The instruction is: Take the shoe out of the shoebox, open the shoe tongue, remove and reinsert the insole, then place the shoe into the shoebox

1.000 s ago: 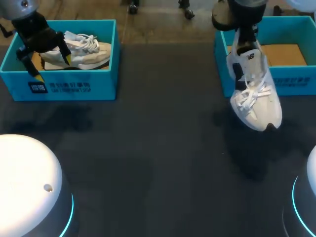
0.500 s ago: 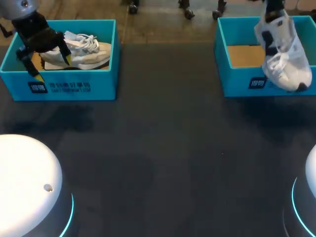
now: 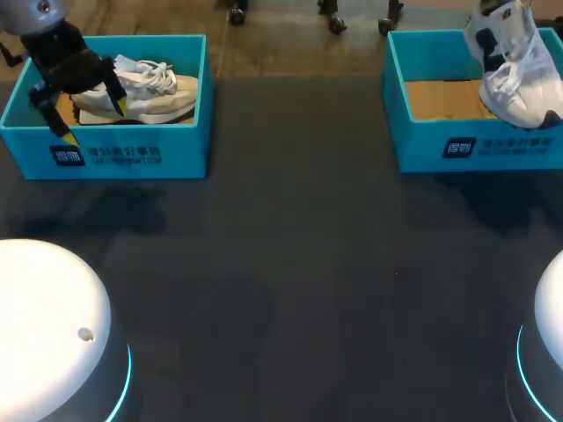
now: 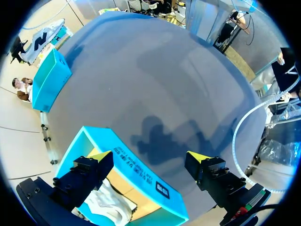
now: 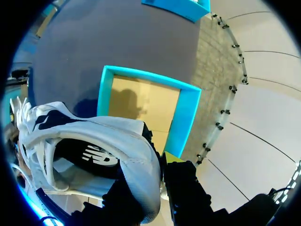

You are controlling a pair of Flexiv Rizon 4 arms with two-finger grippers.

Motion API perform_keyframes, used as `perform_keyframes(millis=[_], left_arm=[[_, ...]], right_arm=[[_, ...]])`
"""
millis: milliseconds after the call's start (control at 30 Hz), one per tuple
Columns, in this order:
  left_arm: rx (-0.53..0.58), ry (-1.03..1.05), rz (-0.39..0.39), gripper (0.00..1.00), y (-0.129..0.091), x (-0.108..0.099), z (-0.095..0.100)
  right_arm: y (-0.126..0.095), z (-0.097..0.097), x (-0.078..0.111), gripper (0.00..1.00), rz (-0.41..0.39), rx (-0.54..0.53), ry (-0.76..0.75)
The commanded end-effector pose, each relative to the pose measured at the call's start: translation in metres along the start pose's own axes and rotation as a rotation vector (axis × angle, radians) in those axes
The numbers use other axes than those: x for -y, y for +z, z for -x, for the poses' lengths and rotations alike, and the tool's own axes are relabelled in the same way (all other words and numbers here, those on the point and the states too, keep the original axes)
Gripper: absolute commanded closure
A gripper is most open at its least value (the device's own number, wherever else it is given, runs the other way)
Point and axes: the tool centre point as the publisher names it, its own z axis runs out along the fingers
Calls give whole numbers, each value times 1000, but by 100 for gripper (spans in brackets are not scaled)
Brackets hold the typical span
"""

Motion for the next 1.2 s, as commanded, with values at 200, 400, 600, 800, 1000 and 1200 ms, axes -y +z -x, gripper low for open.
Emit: perform_keyframes(millis=[200, 400, 600, 800, 1000, 1200], left_arm=[[-3, 0, 1, 0, 0, 0, 1], [-3, 0, 1, 0, 0, 0, 1], [-3, 0, 1, 0, 0, 0, 1], [-3, 0, 1, 0, 0, 0, 1], [-3, 0, 1, 0, 0, 0, 1], [-3, 0, 1, 0, 0, 0, 1]], right_arm=[[23, 38, 43, 100, -46, 1, 20], [34, 56, 58, 100, -39, 26, 15], [55, 54, 63, 100, -47, -50, 89], [73, 40, 84, 100, -103, -145, 365], [65, 21, 105, 100, -222, -191, 632], [61, 4, 121, 100, -274, -216, 835]])
